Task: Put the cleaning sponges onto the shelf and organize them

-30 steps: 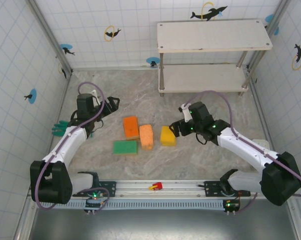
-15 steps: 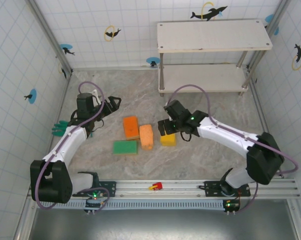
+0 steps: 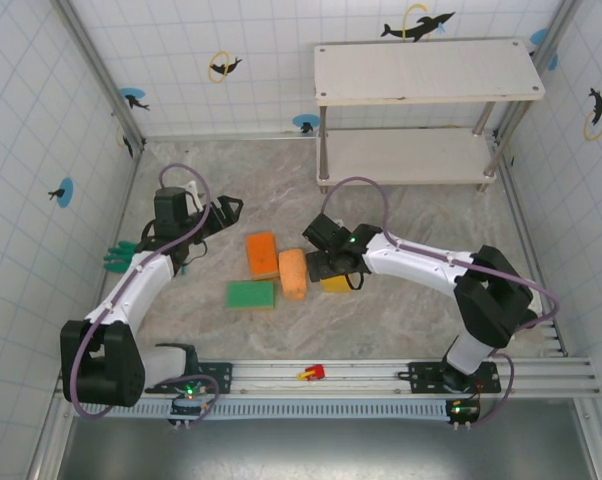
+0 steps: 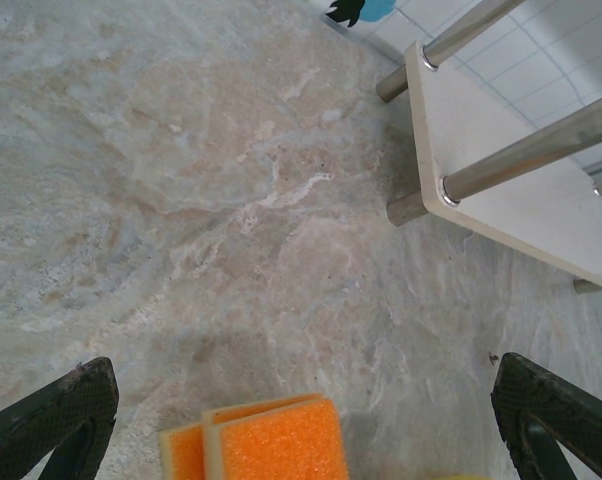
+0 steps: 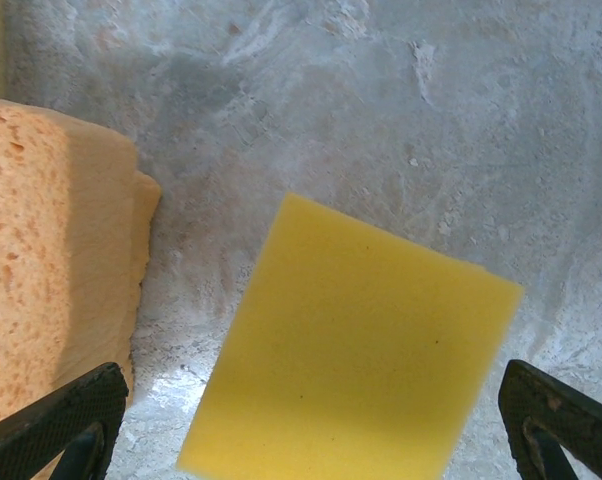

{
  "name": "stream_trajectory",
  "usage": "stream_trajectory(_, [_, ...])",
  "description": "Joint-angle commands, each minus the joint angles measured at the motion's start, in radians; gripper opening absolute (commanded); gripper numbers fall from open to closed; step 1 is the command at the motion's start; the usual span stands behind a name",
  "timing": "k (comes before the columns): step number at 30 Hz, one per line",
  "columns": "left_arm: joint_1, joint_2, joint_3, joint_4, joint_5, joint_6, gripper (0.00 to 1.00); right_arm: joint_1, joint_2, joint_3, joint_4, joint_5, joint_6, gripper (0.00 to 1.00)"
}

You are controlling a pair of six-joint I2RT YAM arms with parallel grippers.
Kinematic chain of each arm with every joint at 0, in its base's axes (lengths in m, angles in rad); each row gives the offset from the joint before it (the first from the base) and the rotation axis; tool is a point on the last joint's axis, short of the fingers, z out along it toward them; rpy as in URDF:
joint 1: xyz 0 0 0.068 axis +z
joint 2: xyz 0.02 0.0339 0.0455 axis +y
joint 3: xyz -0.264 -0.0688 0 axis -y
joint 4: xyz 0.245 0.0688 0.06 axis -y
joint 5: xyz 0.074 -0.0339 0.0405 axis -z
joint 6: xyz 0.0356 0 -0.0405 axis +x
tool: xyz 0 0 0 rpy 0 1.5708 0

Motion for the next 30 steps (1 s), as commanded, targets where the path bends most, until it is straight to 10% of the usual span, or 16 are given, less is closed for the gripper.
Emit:
stream_trajectory(1, [-0.003, 0.012, 0.017, 0.003, 0.014, 0.030, 0.98, 0.014, 0.012, 0.037, -0.048, 0.064, 0.068, 0.99])
stream_trajectory(30, [-0.003, 0.070, 0.034, 0.008, 0.036, 0.040, 0.97, 0.015, 0.084, 0.024, -0.043, 0.065, 0.103, 0.94])
